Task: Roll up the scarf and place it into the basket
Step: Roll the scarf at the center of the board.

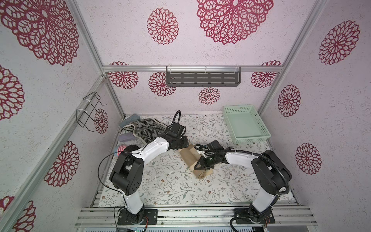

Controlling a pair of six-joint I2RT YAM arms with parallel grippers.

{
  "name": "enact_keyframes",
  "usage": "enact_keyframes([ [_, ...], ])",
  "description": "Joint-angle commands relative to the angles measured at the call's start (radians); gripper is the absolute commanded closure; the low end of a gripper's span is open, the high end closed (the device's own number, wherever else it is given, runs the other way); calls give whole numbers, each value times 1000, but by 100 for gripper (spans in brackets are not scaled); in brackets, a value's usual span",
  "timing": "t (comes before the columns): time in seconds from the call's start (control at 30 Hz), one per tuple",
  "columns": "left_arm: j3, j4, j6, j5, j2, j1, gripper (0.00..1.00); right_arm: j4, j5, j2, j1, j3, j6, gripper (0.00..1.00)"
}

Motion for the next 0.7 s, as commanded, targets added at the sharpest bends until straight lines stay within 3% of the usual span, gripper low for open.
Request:
enact_keyframes([
  [0.0, 24, -27, 16, 12, -9, -6, 70, -37, -10, 16, -44, -14, 12, 75],
  [0.3, -39, -39, 24, 44, -62, -16, 72, -48, -9, 45, -107, -19, -3, 63],
  [0.5, -8, -2, 35, 70, 33, -23, 73, -113, 50, 28, -119, 9, -39, 56],
  [0.67, 115, -15, 50, 56, 147, -23, 75, -197, 126, -10, -119, 44, -79, 49],
])
